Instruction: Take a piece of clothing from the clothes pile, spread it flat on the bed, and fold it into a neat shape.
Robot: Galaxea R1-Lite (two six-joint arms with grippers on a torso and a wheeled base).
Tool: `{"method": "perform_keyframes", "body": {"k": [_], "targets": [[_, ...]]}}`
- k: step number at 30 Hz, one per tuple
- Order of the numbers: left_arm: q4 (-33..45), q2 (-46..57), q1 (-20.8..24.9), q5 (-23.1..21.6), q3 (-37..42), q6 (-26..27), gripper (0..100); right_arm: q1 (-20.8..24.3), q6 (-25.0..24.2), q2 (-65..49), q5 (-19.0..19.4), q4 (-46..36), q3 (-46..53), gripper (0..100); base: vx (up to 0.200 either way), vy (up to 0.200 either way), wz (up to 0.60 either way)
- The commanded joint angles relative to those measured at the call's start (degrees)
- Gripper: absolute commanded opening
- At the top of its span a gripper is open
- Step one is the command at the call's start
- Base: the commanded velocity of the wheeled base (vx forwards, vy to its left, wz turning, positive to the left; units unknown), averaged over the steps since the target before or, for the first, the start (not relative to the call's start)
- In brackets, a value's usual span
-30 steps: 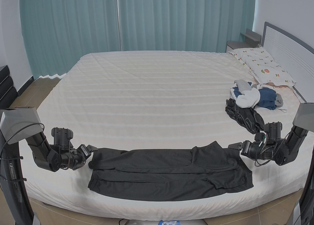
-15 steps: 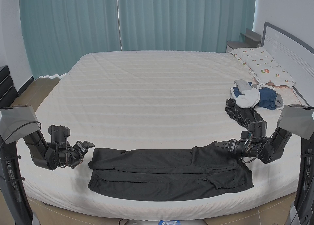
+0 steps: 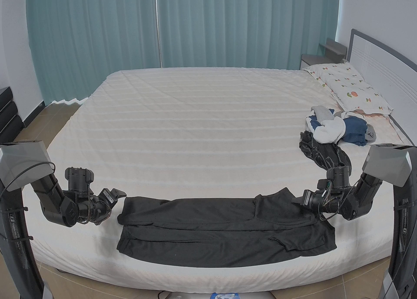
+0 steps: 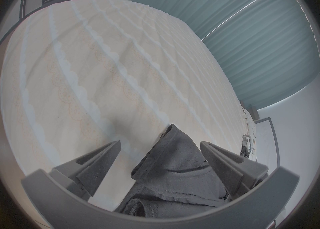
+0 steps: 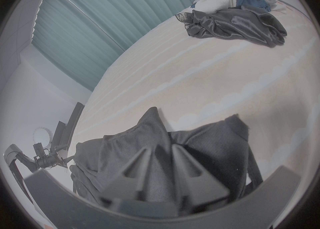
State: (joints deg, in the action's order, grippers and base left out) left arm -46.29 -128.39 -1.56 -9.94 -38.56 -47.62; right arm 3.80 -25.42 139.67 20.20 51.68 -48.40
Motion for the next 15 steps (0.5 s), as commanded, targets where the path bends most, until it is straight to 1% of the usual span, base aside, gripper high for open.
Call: {"method": "perform_keyframes", "body": {"k": [1,5,6,15], "targets": [[0.0,-0.2,0.0,0.0,0.1,0.0,100,-1.2,0.5,-2.1,0.3,0.3,2.1,0,0.000,0.000,0.00],[0.0,-0.2,0.0,0.0,0.2,-0.1,100,-1.5,1.4,-2.7,0.4,0.5,3.3,0,0.000,0.000,0.00],[0.0,-0.2,0.0,0.0,0.2,-0.2,100,-2.3,2.5,-3.4,0.5,0.6,4.5,0,0.000,0.000,0.00],[0.0,-0.2,-0.1,0.0,0.2,-0.2,100,-2.6,2.7,-6.5,0.9,0.8,8.6,0,0.000,0.000,0.00]]}}
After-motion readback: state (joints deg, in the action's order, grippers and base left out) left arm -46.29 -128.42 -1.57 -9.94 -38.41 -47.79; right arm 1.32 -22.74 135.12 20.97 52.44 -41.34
